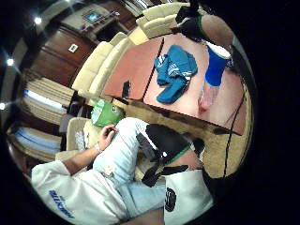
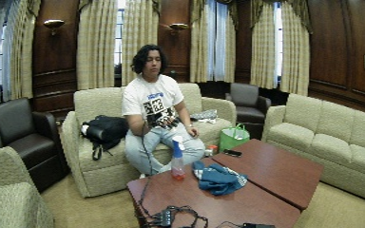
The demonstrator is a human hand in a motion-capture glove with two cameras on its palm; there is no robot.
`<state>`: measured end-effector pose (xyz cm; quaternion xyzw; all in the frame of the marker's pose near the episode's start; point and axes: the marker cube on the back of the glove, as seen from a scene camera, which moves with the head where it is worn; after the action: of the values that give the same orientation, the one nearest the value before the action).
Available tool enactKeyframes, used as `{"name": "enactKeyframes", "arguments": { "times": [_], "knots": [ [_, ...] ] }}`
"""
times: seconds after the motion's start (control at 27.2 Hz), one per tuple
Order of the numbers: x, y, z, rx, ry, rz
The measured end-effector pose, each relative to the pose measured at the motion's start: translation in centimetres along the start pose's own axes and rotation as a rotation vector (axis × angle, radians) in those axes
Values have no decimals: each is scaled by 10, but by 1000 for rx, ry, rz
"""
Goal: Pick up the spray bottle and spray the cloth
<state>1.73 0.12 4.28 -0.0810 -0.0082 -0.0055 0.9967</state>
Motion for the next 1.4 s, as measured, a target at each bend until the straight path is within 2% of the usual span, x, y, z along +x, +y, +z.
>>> {"name": "enactKeyframes", "arguments": {
  "times": [0.15, 0.4, 0.88, 1.21, 1.4],
  "knots": [
    [-10, 28, 23, 1, -31, 51],
    [10, 30, 50, -11, -45, 89],
    [29, 36, 99, -149, -31, 155],
    [32, 38, 107, -104, -163, 245],
    [34, 38, 120, 6, -286, 363]
  ]
}}
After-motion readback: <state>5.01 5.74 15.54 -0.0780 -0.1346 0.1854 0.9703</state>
